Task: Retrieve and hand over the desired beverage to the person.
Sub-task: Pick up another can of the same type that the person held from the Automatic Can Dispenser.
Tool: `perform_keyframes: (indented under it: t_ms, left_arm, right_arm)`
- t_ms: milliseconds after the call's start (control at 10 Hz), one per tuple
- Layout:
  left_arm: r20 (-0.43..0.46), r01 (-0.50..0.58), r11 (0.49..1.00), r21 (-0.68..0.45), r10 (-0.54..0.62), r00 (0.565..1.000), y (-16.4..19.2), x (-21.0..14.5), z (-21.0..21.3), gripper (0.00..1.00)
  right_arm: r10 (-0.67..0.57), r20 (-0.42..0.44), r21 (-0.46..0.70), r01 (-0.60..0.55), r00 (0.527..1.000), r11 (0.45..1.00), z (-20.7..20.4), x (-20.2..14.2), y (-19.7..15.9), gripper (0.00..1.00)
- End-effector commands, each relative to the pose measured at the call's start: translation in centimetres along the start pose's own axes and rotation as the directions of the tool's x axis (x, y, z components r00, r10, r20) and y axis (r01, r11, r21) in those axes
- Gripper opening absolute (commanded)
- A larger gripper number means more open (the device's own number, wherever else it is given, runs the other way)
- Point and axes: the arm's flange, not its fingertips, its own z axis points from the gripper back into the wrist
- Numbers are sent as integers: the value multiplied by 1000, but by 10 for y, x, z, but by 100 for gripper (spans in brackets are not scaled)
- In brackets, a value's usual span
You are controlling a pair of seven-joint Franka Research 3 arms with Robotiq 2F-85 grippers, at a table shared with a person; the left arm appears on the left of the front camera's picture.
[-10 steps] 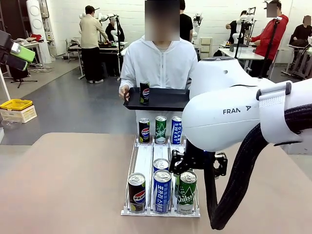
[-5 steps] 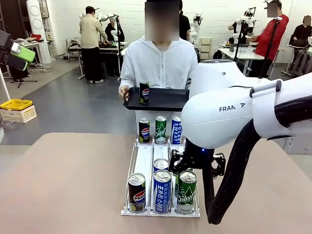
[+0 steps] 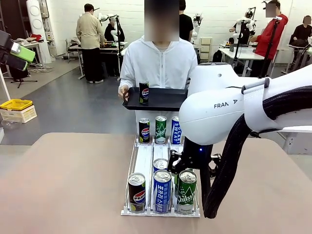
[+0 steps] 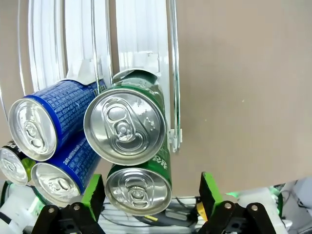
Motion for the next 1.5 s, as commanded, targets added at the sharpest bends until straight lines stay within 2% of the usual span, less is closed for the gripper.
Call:
perform_keyframes:
  t_ms: [0, 300, 500, 600, 700, 800, 900, 1000, 1400]
  left_arm:
    - [9, 8, 1000, -21, -8, 1000, 1, 1, 0, 100]
    - [9, 8, 1000, -21, -8, 1000, 1, 1, 0, 100]
    - [9, 8, 1000, -21, -8, 1000, 1, 1, 0, 100]
    - [9, 8, 1000, -21, -8, 1000, 1, 1, 0, 100]
    - [9, 8, 1000, -21, -8, 1000, 1, 1, 0, 100]
    - [9, 8, 1000, -21, -8, 1000, 1, 1, 0, 100]
    - [9, 8, 1000, -21, -8, 1000, 1, 1, 0, 100]
    - [9, 8, 1000, -21, -8, 1000, 1, 1, 0, 100]
    - [9, 8, 1000, -21, -8, 1000, 1, 1, 0, 100]
  right_arm:
    - [18, -18, 21, -18, 1000, 1000, -1, 9, 4, 100]
    - [34, -21, 17, -33, 999, 999, -3, 10, 5, 100]
    - [90, -14, 13, -90, 996, 996, -4, 7, 5, 100]
    - [98, -27, 16, -97, 995, 995, -3, 7, 5, 42]
    - [95, -24, 19, -95, 995, 995, -3, 6, 5, 42]
    - [96, -25, 21, -95, 995, 995, -3, 6, 5, 0]
    - [99, -26, 21, -98, 995, 995, -3, 5, 6, 39]
    - [102, -27, 22, -101, 994, 995, -4, 5, 6, 0]
    - [110, -29, 26, -110, 993, 994, -4, 5, 4, 0]
